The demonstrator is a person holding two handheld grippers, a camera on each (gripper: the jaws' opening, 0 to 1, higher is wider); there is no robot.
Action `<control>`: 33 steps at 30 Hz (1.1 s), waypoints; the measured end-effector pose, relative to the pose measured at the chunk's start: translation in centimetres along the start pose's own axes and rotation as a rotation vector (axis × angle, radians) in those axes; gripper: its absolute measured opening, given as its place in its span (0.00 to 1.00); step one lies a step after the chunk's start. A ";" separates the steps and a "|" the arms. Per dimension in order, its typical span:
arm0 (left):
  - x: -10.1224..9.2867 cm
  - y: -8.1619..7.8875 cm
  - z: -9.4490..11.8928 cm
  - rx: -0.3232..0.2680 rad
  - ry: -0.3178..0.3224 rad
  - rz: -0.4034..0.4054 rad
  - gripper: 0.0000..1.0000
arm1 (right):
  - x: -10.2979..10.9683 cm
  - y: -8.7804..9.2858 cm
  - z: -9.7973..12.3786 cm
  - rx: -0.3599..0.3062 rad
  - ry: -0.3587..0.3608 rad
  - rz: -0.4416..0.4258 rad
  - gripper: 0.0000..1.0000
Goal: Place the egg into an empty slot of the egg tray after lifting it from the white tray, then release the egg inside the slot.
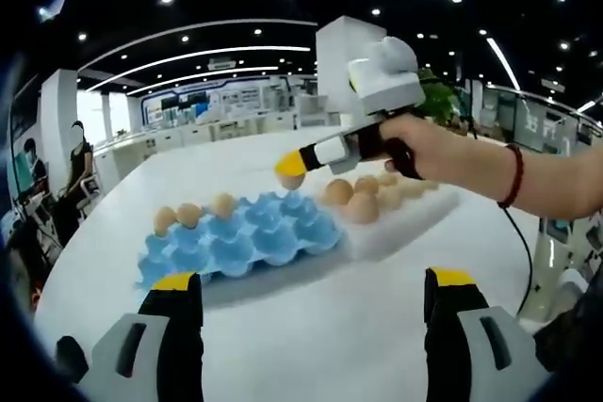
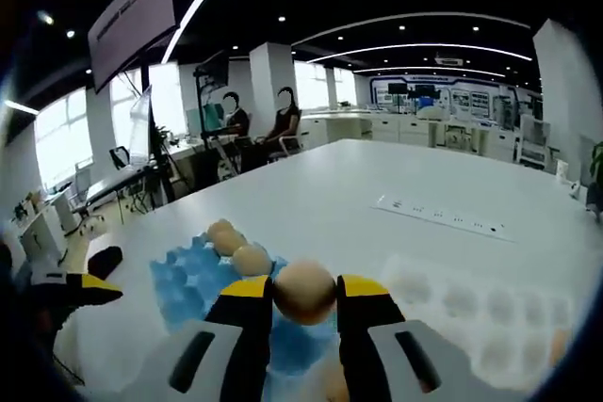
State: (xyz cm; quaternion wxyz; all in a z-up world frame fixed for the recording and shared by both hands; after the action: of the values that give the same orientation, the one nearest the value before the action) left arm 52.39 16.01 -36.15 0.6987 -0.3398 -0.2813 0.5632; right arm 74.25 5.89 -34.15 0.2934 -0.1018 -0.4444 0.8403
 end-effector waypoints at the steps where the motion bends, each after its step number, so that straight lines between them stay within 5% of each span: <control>1: 0.0 0.0 0.0 0.002 -0.001 -0.001 1.00 | 0.2 -0.2 -0.2 -0.002 -0.010 0.002 0.28; 33: 3.5 1.2 0.3 0.009 -0.033 0.029 1.00 | 1.3 0.1 -4.7 0.037 -0.060 0.018 0.28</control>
State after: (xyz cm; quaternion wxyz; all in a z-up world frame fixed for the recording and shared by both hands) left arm 52.20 19.67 -36.91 0.6872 -0.3312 -0.2854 0.5802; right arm 75.21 9.81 -36.86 0.2741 -0.0752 -0.4364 0.8537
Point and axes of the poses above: the point that each gripper's makers call its tool centre point, and the gripper's own axes: z roughly backward along the fingers, x roughly to its left, y roughly out of its underside, the point moved 10 cm from there along z, roughly backward along the fingers, and after that the axes turned 15 degrees about x, right-handed, at the moved point
